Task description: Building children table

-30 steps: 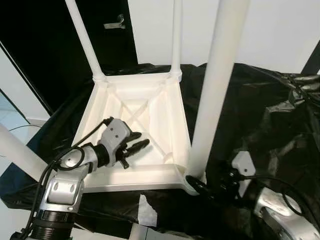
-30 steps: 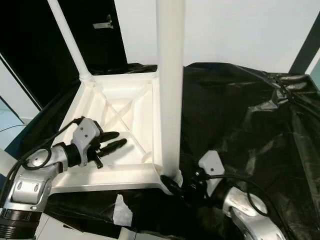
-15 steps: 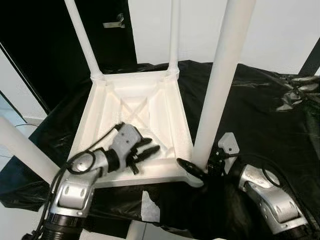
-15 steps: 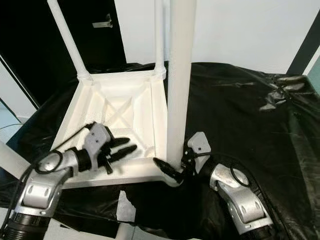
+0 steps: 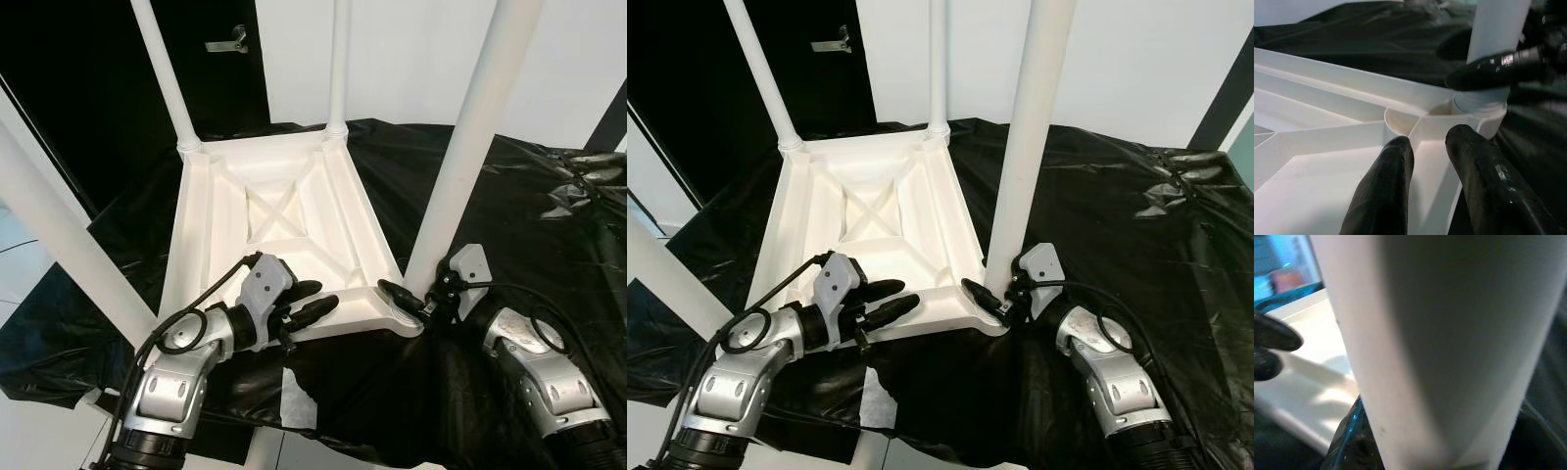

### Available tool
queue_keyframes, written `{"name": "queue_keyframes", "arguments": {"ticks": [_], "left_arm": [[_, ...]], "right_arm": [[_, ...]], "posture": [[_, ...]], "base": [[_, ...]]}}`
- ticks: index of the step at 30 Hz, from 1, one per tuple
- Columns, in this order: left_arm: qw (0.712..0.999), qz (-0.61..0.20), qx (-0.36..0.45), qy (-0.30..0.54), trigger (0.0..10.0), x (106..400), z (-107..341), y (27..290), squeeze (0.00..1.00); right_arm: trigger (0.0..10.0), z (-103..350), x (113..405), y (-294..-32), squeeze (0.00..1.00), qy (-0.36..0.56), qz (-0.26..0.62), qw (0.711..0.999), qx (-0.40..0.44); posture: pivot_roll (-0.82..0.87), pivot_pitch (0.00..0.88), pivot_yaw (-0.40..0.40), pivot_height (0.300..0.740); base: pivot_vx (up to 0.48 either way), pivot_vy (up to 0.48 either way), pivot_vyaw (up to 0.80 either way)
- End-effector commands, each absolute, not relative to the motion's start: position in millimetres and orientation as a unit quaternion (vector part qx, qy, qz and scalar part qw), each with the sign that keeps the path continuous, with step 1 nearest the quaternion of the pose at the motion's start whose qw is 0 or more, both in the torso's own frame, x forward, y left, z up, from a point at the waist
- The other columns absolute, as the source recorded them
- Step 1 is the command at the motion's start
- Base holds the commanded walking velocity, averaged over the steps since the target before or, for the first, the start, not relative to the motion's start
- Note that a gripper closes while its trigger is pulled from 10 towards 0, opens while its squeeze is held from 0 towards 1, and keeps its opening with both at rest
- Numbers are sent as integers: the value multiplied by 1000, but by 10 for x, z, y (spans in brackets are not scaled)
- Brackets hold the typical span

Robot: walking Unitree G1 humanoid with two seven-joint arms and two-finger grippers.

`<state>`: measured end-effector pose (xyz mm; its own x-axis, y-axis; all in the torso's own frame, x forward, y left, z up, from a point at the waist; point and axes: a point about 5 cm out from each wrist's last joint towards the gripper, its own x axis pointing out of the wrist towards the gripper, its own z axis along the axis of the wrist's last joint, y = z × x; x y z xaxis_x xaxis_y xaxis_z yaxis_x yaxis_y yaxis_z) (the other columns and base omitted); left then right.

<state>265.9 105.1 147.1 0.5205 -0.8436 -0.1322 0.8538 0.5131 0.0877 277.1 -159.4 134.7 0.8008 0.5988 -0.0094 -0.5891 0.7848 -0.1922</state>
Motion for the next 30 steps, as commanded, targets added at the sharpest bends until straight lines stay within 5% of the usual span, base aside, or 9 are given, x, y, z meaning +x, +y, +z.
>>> {"name": "queue_keyframes", "arguments": {"ticks": [1, 7, 14, 15, 16, 26, 27, 30], "left_arm": [[916, -396, 55, 35, 10000, 2732, 1463, 1081, 0], [924, -373, 76, 11, 10000, 2750, 1500, 996, 0], [928, -365, 70, 13, 10000, 2772, 1504, 978, 0], [929, -364, 71, 11, 10000, 2781, 1511, 955, 0], [929, -363, 78, 9, 10000, 2786, 1517, 932, 0], [930, -357, 89, 6, 10000, 2822, 1533, 878, 0], [931, -354, 90, 4, 10000, 2829, 1542, 877, 0], [932, -351, 90, 2, 10000, 2835, 1552, 870, 0]], "right_arm": [[0, 1293, 2794, -1675, 0, -15, 251, 963, -92], [0, 1238, 2854, -1639, 0, -7, 100, 992, -76], [0, 1213, 2857, -1549, 0, 2, 25, 999, -46], [4118, 1196, 2850, -1460, 0, 4, -10, 999, -40], [10000, 1190, 2834, -1364, 0, 2, -36, 998, -42], [10000, 1202, 2811, -1280, 0, -8, -47, 998, -43], [10000, 1213, 2813, -1298, 922, -10, -51, 998, -47], [10000, 1233, 2817, -1311, 1000, -15, -43, 998, -45]], "posture": [[-58, 0, 23, 740], [-55, 0, 33, 740], [-53, 0, 38, 740], [-50, 0, 45, 740], [-47, 0, 44, 740], [-49, 0, 45, 740], [-49, 0, 45, 740], [-50, 0, 44, 740]], "base": [[0, 0, 0], [0, 0, 0], [0, 0, 0], [0, 0, 0], [0, 0, 0], [0, 0, 0], [0, 0, 0], [0, 0, 0]]}}
